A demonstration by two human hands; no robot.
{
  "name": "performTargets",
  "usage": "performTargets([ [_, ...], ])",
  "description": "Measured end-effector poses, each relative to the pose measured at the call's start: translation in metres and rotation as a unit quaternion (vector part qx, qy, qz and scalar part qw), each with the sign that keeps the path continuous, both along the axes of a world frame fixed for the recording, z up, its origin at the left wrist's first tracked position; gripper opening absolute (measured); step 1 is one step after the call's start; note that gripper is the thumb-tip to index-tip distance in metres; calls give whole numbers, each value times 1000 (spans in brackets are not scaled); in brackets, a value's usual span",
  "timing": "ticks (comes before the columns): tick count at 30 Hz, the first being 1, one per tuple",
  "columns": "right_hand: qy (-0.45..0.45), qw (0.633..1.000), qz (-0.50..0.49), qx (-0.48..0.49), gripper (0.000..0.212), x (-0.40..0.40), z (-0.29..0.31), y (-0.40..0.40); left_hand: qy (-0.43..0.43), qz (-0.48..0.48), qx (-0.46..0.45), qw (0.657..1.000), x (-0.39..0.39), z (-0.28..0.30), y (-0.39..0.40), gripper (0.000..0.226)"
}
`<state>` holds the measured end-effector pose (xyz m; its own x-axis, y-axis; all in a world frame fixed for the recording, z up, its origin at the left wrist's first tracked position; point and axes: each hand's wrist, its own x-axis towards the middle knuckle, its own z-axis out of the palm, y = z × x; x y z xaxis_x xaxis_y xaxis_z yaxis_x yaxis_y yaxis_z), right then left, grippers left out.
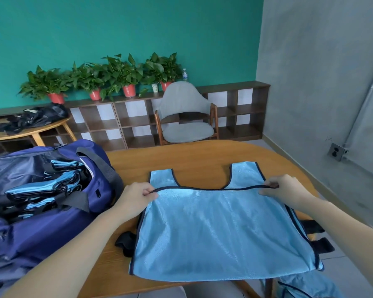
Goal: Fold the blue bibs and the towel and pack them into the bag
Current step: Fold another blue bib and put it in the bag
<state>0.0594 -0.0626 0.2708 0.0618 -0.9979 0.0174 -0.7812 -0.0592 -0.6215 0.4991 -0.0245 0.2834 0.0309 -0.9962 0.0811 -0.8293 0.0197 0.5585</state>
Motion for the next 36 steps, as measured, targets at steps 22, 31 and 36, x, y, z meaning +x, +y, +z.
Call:
performTargets([
  [22,-64,997,-15,-33,6,11,-13,-60,86,68,-34,993,11,-21,-47,21],
  [31,-194,977,-40,-81,18,4,36,-85,174,80,-86,978,8,41,-72,10],
  [36,-17,996,-83,-28,57,12,12,-112,59,86,17,994,7,21,-97,53],
])
